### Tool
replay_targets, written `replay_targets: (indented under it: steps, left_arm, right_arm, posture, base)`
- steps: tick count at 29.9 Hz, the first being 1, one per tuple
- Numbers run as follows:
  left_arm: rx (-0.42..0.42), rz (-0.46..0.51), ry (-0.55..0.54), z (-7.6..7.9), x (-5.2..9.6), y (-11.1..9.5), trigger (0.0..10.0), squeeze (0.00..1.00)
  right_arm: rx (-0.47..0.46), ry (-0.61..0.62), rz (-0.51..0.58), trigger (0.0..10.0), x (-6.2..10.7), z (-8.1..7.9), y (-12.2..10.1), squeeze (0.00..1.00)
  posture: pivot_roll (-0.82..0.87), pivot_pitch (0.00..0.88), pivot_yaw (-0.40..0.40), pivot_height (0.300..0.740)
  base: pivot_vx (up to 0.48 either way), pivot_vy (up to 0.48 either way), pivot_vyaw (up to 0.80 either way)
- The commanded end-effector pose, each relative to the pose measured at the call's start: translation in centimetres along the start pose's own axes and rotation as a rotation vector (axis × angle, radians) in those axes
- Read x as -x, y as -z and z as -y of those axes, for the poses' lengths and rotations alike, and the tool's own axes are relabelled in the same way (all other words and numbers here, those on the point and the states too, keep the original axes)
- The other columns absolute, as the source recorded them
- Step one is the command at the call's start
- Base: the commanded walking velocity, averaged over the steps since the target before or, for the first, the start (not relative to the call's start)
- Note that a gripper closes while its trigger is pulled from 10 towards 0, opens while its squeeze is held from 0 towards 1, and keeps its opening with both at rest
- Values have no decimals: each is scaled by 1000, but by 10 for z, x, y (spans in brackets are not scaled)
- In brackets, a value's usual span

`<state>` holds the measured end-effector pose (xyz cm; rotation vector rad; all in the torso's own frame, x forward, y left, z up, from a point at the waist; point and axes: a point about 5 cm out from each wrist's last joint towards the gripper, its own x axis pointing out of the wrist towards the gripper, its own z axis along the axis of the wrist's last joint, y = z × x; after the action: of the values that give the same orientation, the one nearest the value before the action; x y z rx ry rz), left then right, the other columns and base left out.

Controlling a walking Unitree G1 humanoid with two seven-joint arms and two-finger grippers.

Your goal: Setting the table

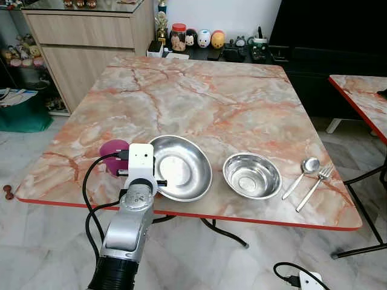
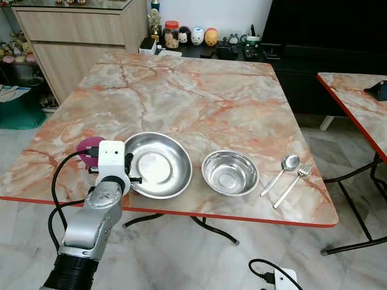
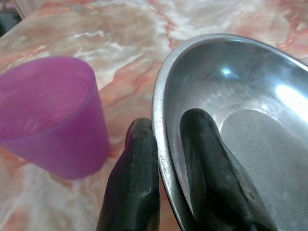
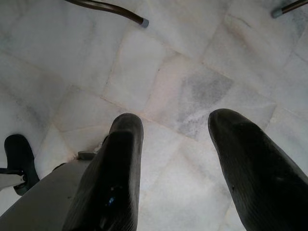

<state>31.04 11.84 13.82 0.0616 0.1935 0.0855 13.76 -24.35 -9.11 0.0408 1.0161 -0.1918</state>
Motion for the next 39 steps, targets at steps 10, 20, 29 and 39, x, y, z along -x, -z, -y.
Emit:
replay_targets:
  steps: [10, 20, 29, 39]
  left_arm:
    - [47, 223, 53, 10, 8, -38, 0, 0]
    - [364, 335, 135, 12, 11, -65, 10000, 0]
    - [573, 241, 229, 14, 6, -57, 10000, 0]
    - [485, 289, 194, -6, 21, -40, 10000, 0]
  right_arm:
    - [-5, 9, -3, 10000, 0, 3, 0, 0]
    - [-1, 8, -3, 10000, 0, 4, 0, 0]
    - [-3, 10, -5, 10000, 1, 4, 1, 0]
    - [-19, 16, -14, 10000, 2, 5, 5, 0]
  posture:
    - [148, 0, -83, 740]
    - [148, 0, -87, 740]
    - [146, 0, -89, 740]
    - [141, 0, -79, 740]
  base:
    - [0, 0, 0]
    - [0, 0, 0]
    - [0, 0, 0]
    - [0, 0, 0]
